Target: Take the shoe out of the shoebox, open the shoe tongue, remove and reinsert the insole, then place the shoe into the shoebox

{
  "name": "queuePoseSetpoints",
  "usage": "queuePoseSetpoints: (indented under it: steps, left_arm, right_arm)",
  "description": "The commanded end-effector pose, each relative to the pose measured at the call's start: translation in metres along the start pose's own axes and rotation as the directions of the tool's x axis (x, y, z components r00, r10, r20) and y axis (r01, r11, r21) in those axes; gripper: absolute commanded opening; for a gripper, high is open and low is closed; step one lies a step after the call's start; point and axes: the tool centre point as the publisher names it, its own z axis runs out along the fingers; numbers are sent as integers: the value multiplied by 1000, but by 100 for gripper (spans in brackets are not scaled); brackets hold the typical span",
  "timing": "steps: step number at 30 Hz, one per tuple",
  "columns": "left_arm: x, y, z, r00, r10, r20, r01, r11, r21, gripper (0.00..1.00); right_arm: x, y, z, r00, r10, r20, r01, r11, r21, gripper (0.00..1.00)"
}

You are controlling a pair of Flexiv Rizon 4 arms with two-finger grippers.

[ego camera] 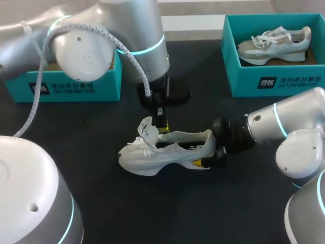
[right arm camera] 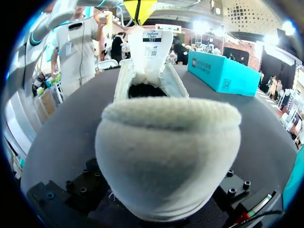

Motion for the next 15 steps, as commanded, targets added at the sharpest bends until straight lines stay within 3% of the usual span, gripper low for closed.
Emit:
queuePoseSetpoints:
  steps: [1, 9, 15]
  left_arm:
    - [-13, -11, 32, 997, 16, -79, -15, 1000, 10, 0]
    - [-20, -21, 60, 994, 33, -100, -32, 999, 7, 0]
    - [-24, -26, 73, 992, 59, -108, -54, 997, 46, 0]
  right_arm:
    - [0, -1, 3, 1000, 0, 4, -1, 1000, 3, 0]
    - [0, -1, 3, 1000, 0, 4, -1, 1000, 3, 0]
    - [0, -1, 3, 1000, 0, 4, -1, 1000, 3, 0]
